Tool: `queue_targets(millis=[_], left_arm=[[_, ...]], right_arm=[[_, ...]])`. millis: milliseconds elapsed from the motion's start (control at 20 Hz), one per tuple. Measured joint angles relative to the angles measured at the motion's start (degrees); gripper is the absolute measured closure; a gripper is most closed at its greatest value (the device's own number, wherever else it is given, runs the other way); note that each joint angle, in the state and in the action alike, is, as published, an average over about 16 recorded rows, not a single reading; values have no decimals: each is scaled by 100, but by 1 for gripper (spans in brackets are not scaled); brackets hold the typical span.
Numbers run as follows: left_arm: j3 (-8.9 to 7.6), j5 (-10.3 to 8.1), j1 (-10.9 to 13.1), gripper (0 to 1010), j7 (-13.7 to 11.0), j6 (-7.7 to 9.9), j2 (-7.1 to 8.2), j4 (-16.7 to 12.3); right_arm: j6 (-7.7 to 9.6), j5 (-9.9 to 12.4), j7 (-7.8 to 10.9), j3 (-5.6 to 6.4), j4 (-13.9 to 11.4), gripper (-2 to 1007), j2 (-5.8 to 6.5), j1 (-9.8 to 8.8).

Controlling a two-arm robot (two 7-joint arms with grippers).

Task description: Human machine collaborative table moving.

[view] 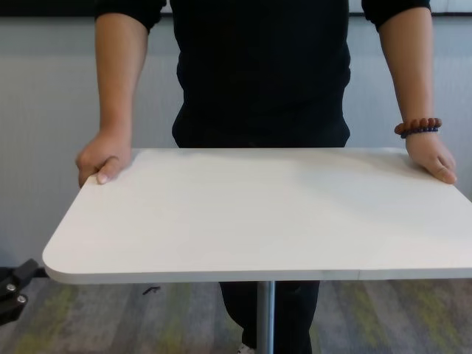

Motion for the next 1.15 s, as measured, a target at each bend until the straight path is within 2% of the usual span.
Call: queue_targets(millis=[1150], left_arm=[[-9, -23, 18, 10, -7, 14, 11, -18]], right_arm=[[-40, 69, 27, -8, 18, 0, 18, 16]])
